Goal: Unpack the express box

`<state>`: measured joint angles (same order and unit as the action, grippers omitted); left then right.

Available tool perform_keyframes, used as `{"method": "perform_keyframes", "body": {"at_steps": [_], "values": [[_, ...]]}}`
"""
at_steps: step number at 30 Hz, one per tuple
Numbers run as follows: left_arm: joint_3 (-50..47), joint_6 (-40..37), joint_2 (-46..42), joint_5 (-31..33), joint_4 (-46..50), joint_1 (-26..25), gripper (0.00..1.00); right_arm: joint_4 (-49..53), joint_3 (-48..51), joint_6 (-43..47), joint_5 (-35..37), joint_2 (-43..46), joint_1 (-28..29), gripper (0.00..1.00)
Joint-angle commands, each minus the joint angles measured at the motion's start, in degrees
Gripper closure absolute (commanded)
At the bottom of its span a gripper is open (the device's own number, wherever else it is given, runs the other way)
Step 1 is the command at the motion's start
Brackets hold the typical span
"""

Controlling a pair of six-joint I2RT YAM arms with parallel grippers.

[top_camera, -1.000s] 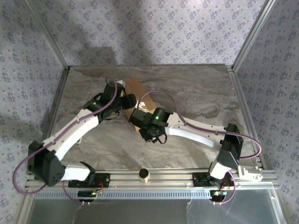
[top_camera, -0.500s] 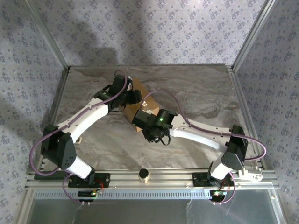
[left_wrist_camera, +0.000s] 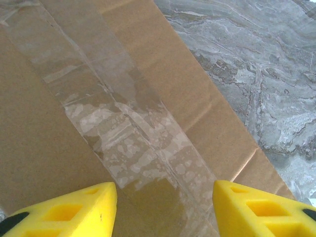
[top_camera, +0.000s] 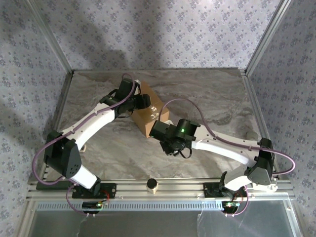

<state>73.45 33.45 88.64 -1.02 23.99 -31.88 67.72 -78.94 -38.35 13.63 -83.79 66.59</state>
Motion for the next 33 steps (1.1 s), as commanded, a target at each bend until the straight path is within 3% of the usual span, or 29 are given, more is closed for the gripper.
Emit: {"method": "perform_keyframes", "body": {"at_steps": [1,9,17,24,33], "values": [[0.99,-0.71,0.1,0.26,1.15,0.33,0.46,3.38,1.73,-2.41,0.34,2.47,0.22,1.0],[0.93,0.62,-6.37,-3.05,1.7,0.15,0.45,-0.97,5.34,-1.31,0.44,8.74,-5.31,1.0],[-7.24,2.6,-15.81,0.46,4.49,1.05,0.44,-13.77,5.41,7.57,0.82,9.46,-19.16,1.0],[-16.09,6.12,-17.68,-0.18,2.11,4.19,0.44,-29.37,1.54,15.2,2.11,-0.99,-28.42,1.0],[-18.7,7.55,-13.58,-1.76,-2.58,5.17,0.45,-35.83,-7.69,18.87,1.13,-15.44,-31.56,1.0]]}}
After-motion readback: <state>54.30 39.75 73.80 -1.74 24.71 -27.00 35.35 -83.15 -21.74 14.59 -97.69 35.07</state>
